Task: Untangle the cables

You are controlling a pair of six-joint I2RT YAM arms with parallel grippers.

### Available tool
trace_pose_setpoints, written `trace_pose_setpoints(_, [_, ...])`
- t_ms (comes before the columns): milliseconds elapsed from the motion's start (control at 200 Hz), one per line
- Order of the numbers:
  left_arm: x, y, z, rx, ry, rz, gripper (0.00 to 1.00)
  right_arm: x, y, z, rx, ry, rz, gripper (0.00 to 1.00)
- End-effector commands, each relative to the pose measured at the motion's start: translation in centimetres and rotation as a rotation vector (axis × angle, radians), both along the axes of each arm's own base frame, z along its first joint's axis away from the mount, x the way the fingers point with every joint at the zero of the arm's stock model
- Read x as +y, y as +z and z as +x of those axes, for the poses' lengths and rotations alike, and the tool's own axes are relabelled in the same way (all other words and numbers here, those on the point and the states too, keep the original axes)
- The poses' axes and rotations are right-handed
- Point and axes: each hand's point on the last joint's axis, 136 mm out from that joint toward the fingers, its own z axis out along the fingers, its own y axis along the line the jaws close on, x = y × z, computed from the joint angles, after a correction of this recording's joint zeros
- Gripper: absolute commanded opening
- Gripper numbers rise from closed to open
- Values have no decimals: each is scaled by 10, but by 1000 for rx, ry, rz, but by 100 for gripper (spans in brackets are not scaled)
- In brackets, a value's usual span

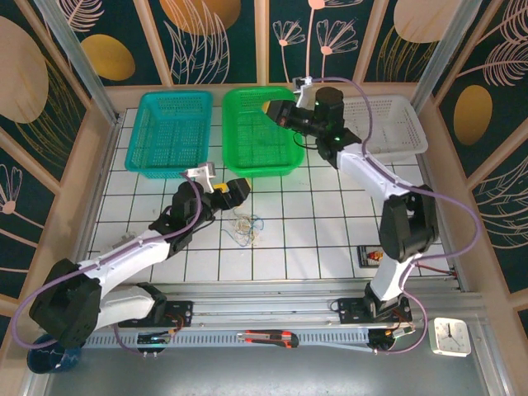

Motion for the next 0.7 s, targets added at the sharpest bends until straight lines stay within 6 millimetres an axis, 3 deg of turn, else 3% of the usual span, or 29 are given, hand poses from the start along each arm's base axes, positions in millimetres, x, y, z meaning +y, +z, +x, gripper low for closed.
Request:
trace_pose_setpoints(0, [11, -5, 0, 21, 45, -8, 99, 4, -13, 27, -37, -18, -27, 0])
trace_pose_setpoints(85, [12, -6, 1, 25, 52, -13, 99, 13, -43, 48, -2, -13, -76, 0])
trace_pose_setpoints(190, [10, -9, 2, 37, 48, -28, 99, 20, -82, 73, 41, -19, -182, 35])
trace_pose_setpoints(245, [9, -10, 1, 44, 44, -36, 99, 20, -90, 81, 45, -30, -232, 44])
trace_pose_setpoints(430, [9, -12, 0, 52, 36, -43, 99, 13, -64, 75, -8, -49, -256, 51])
trace_pose_setpoints(696, [13, -16, 2, 60, 59, -50, 99, 4, -32, 35, -45, -35, -232, 53])
